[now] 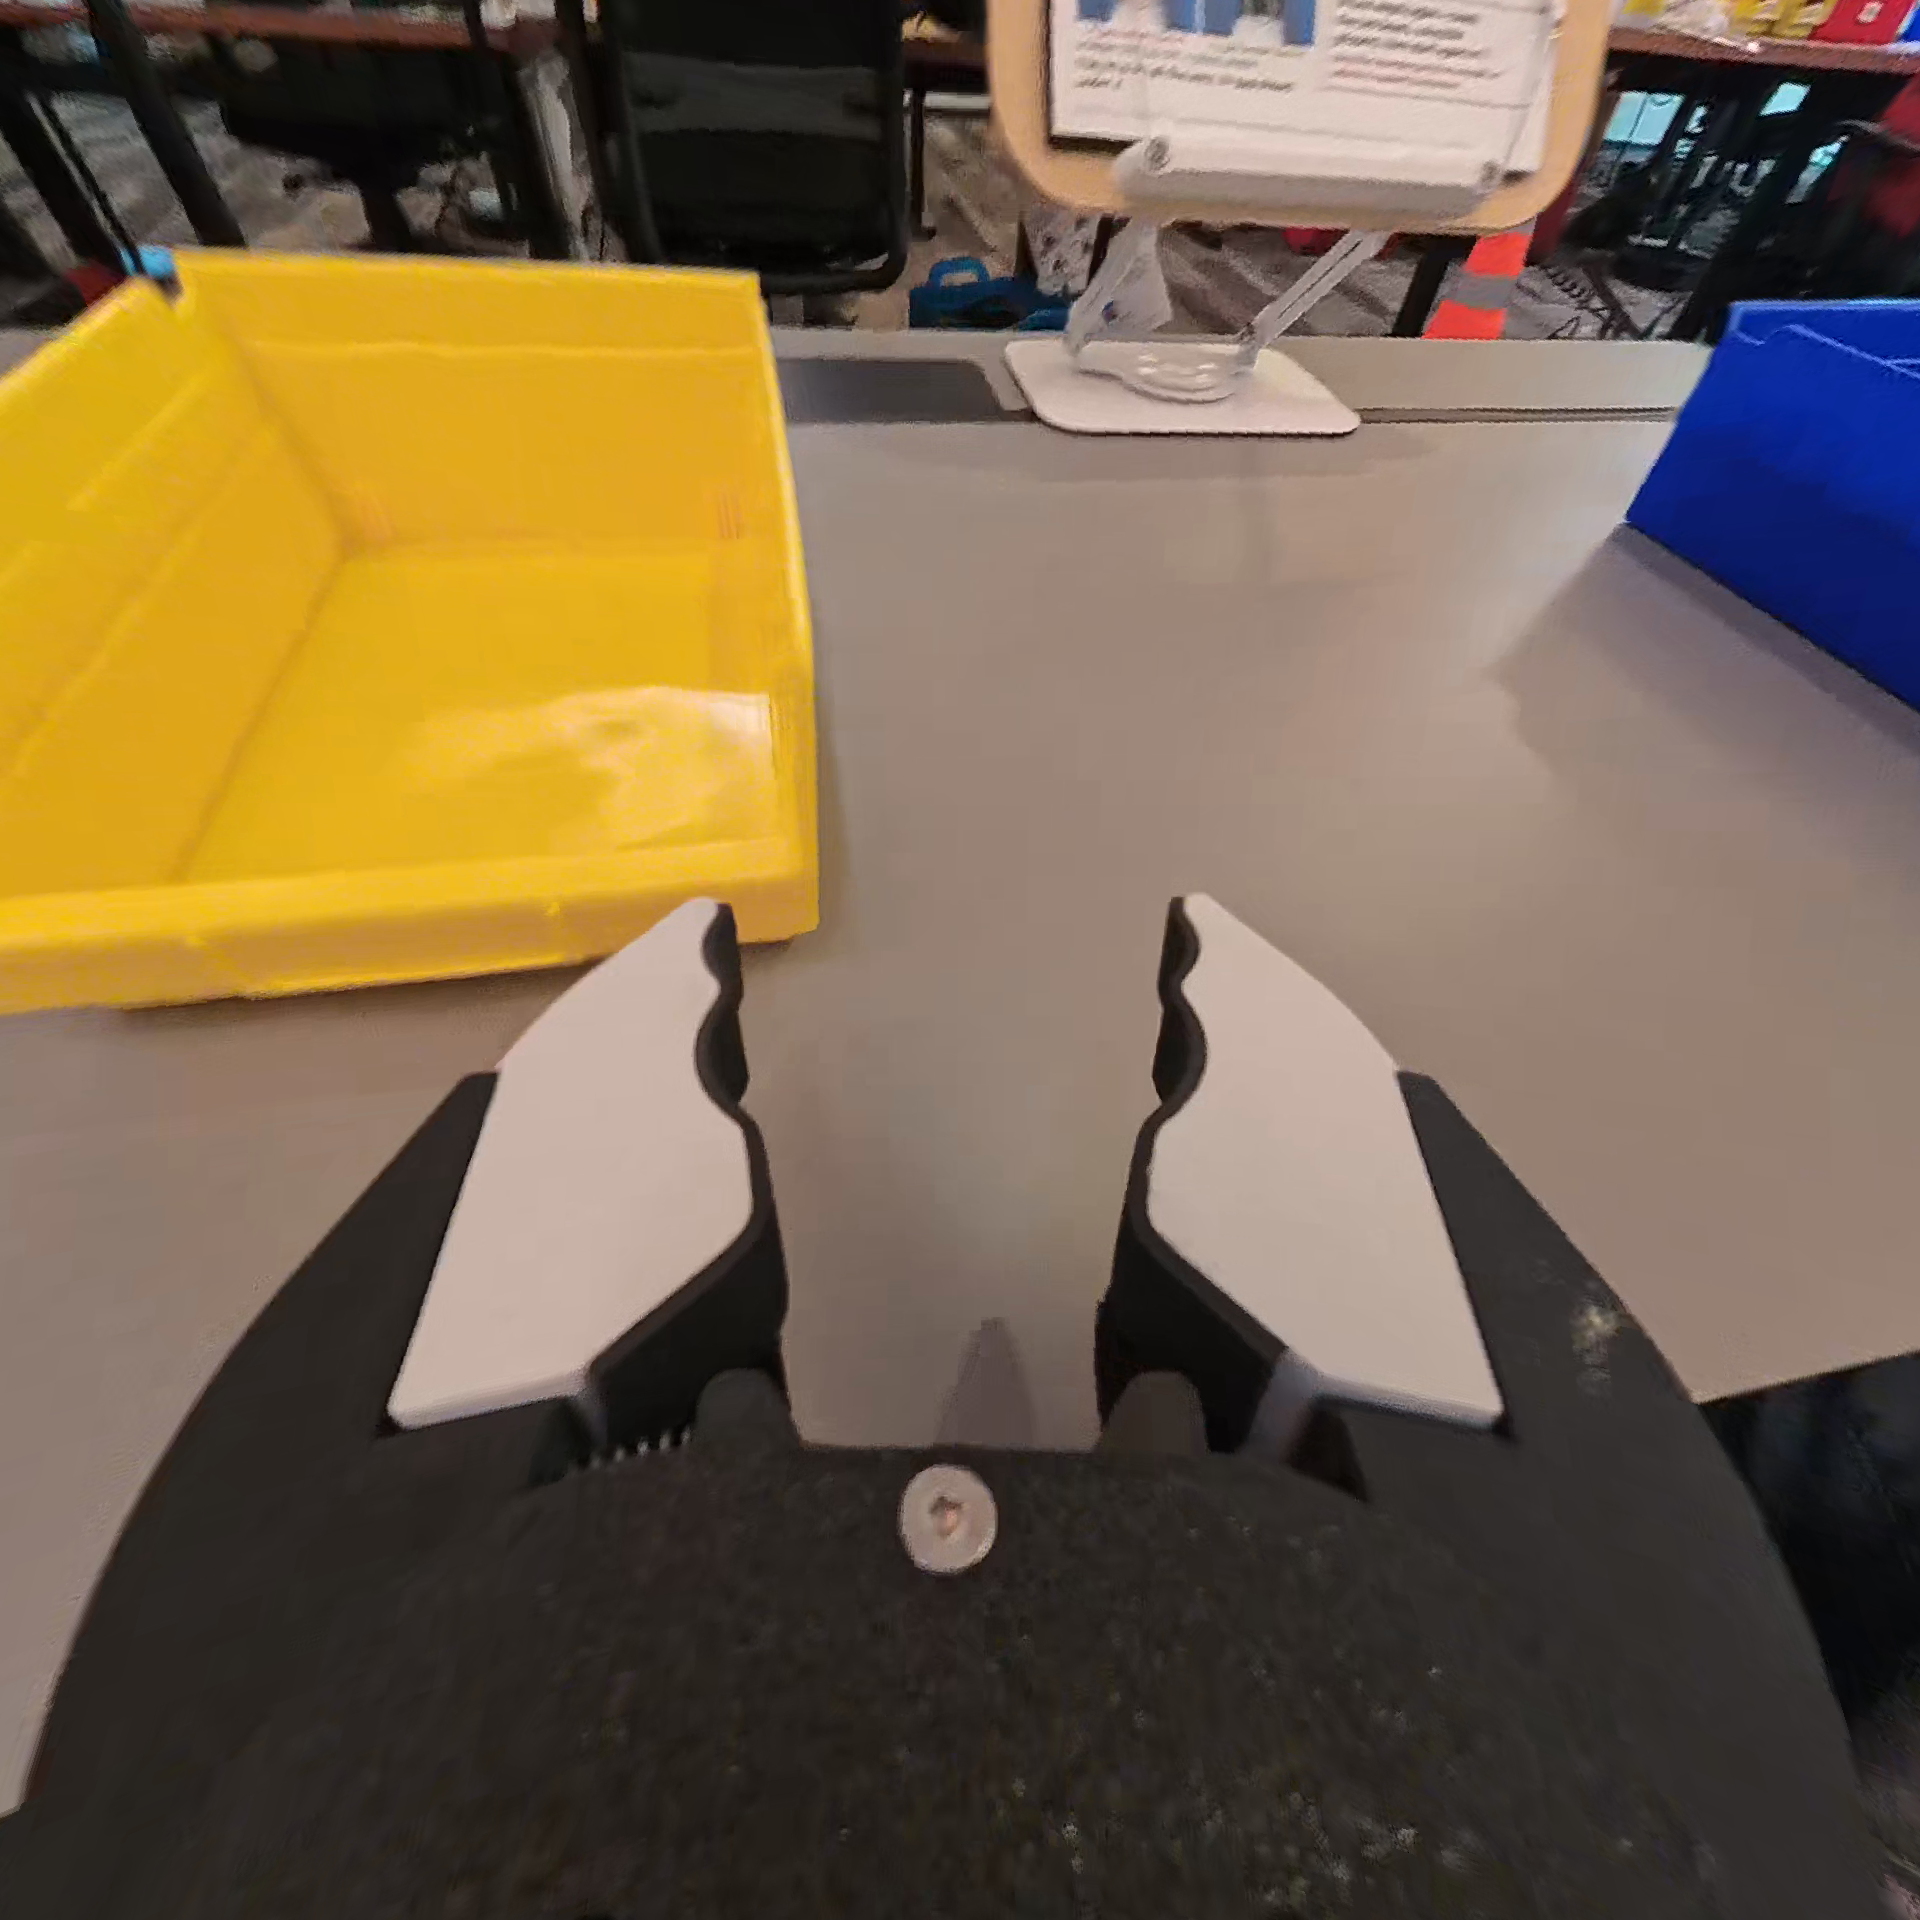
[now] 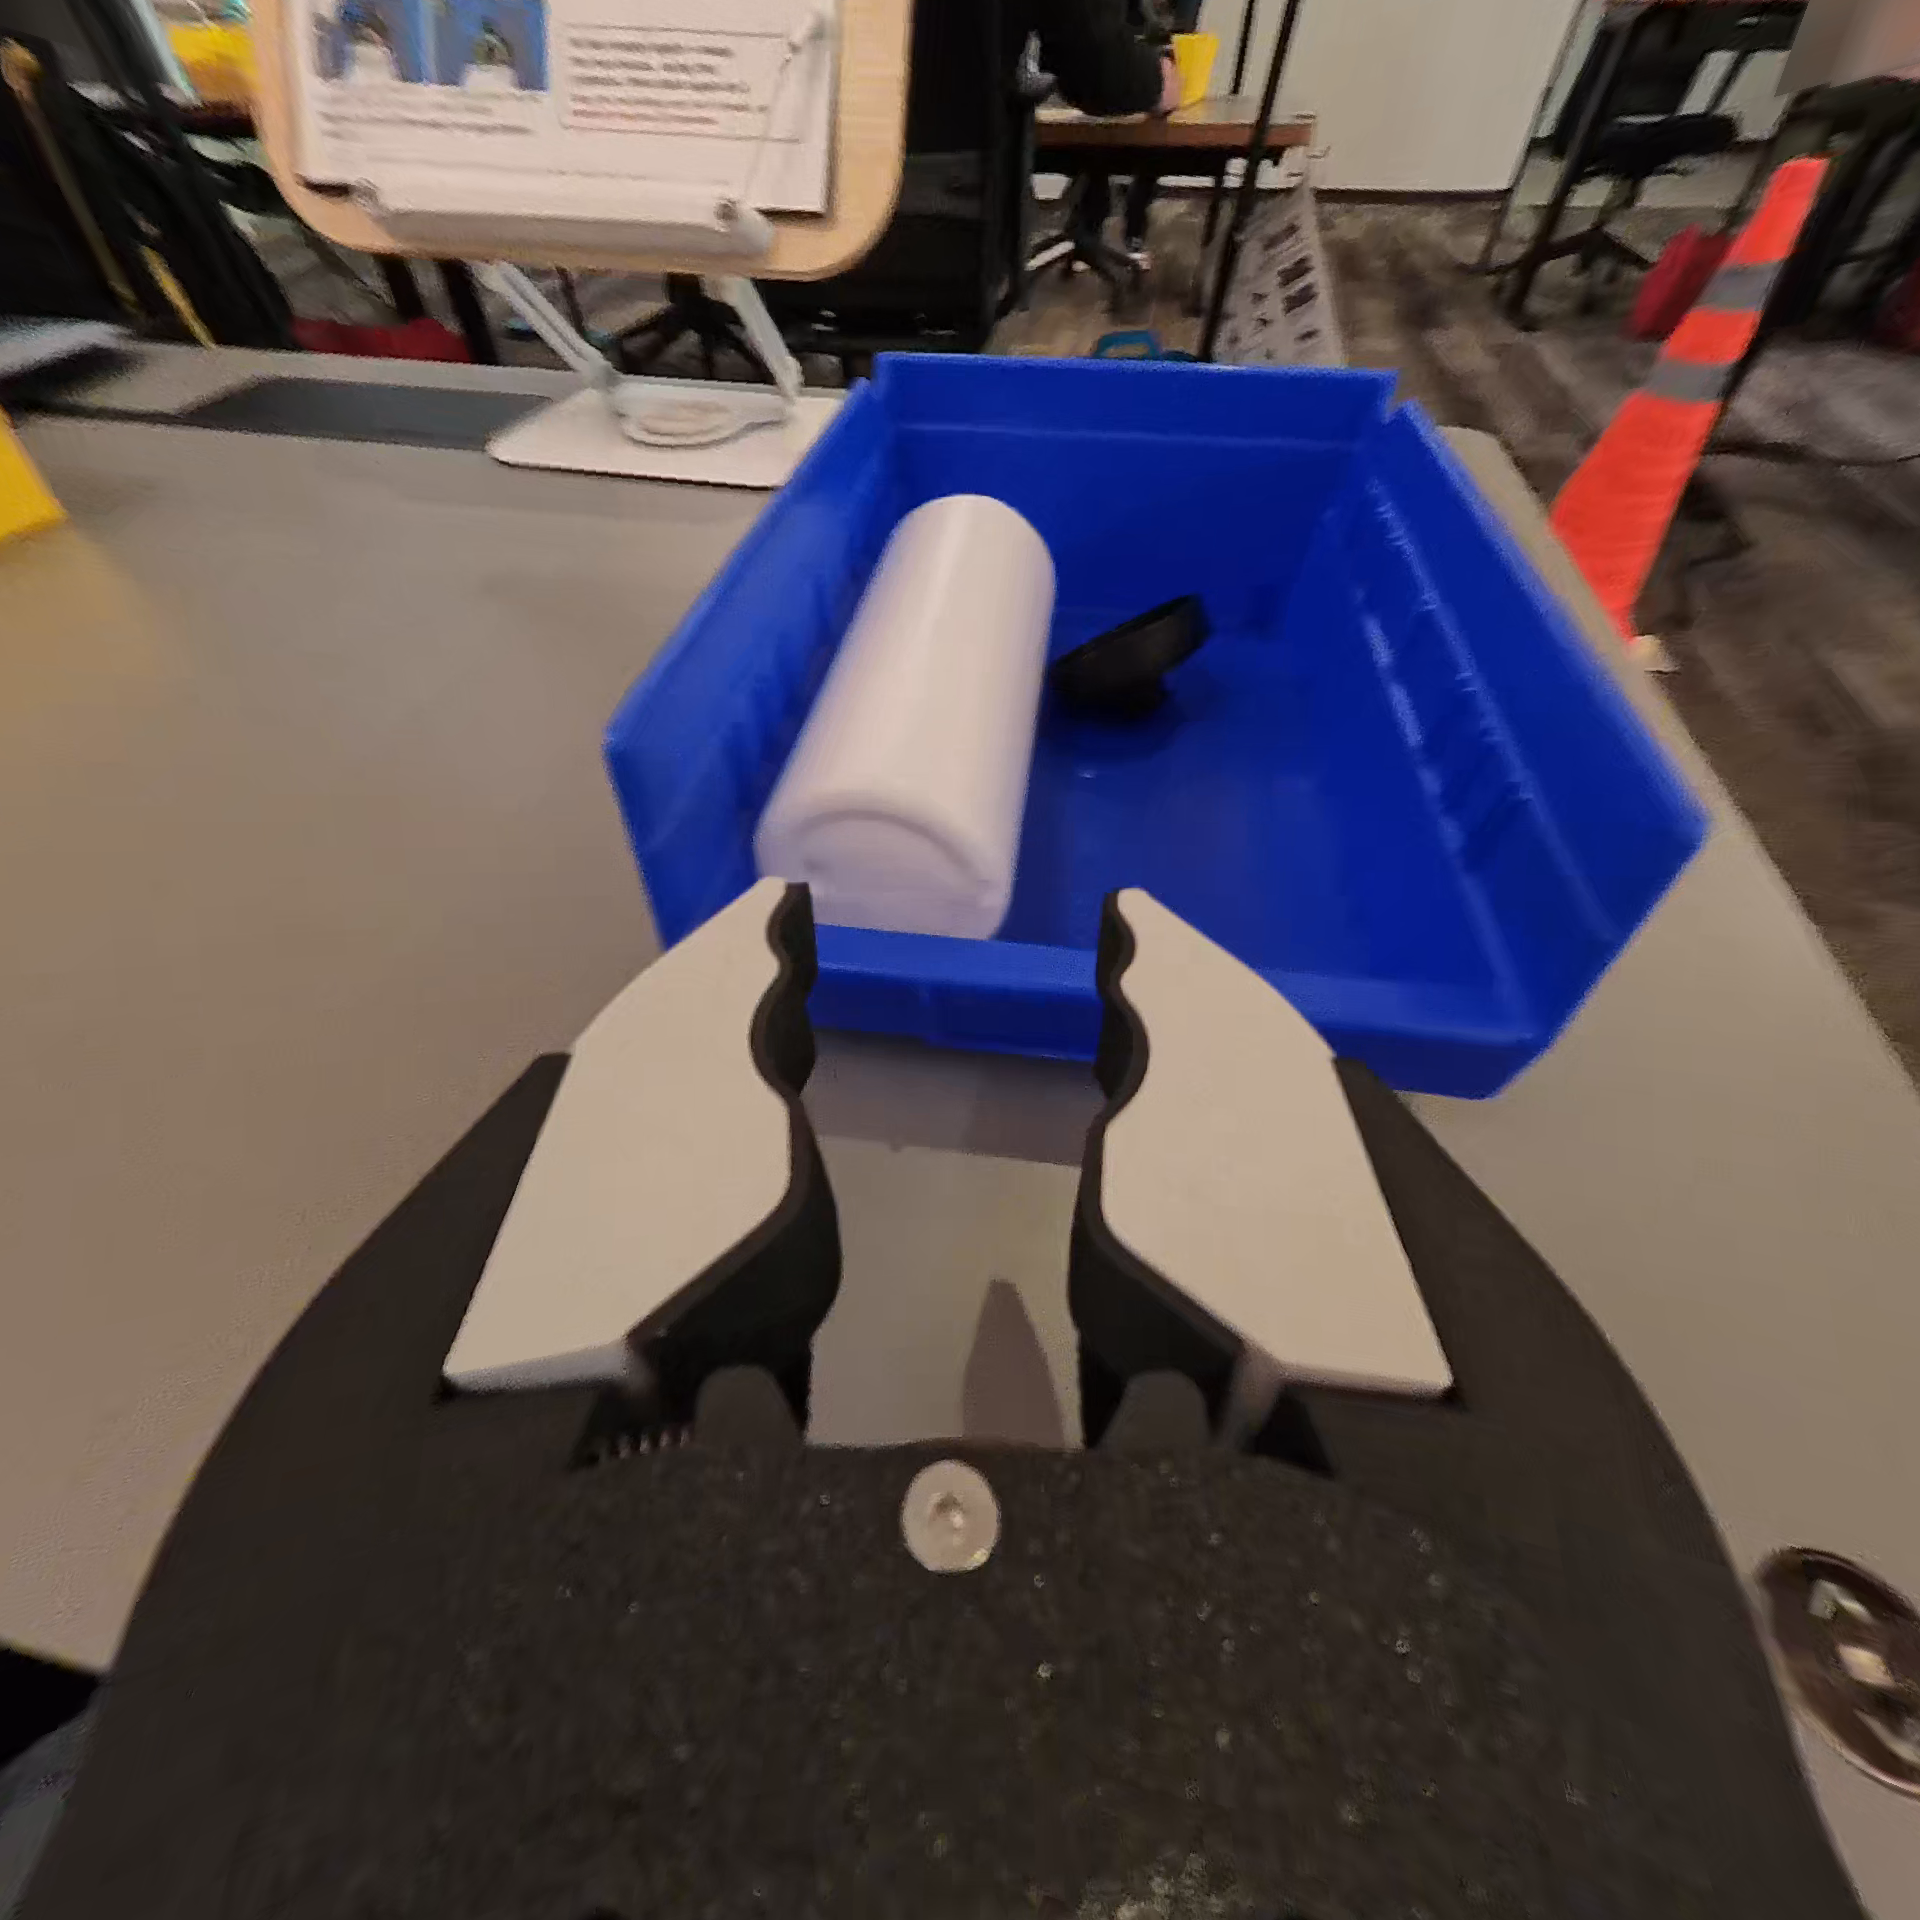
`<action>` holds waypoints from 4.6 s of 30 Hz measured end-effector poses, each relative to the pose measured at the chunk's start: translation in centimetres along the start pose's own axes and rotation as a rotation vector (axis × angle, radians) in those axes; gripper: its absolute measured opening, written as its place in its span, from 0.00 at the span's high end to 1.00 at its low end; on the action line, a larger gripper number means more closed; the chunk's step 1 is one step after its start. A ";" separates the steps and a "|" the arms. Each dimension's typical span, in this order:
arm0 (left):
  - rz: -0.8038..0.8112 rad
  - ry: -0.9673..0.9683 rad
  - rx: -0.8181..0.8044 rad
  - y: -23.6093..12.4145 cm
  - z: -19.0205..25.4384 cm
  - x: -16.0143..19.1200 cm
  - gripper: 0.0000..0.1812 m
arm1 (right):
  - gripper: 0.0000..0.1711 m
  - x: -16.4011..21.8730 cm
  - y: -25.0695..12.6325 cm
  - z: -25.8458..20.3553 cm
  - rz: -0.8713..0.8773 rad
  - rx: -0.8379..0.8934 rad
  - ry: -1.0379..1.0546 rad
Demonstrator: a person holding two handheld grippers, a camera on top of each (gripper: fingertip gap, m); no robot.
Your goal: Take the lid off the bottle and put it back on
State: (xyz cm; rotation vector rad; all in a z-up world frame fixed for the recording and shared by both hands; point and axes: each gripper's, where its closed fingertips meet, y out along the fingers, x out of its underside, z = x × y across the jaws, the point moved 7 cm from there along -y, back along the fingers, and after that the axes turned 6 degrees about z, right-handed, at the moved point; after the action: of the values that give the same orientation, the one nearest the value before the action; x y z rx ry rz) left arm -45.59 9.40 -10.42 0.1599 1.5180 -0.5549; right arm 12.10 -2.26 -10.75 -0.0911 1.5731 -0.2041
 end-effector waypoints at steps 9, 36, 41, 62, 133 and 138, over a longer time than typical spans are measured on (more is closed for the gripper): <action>-0.009 -0.131 0.021 -0.3 -0.7 -0.2 0.62 | 0.71 -0.3 -0.2 1.1 -0.009 0.045 -0.045; -0.126 -0.005 0.131 1.6 3.6 1.2 0.61 | 0.48 0.3 5.6 -9.3 -0.093 -0.296 0.110; -0.137 0.074 0.251 3.0 8.6 1.4 0.60 | 0.65 0.5 4.4 -12.2 -0.118 -0.520 0.126; -0.244 0.167 0.312 15.2 33.0 -0.8 0.98 | 0.97 1.6 0.0 -2.7 -0.217 0.306 0.062; -0.232 -0.068 -0.400 -10.7 -10.4 2.6 0.97 | 0.97 0.1 7.4 -51.3 -0.176 -0.456 -0.202; -0.088 0.022 -0.434 -12.0 -8.1 -2.1 0.98 | 0.98 -4.7 5.2 -50.1 -0.023 -0.428 -0.215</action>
State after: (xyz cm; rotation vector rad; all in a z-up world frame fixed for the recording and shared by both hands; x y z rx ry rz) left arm -58.00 3.00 -6.10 -0.2375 1.6364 -0.2827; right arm -37.42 7.37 -7.02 -0.4505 1.3802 0.1249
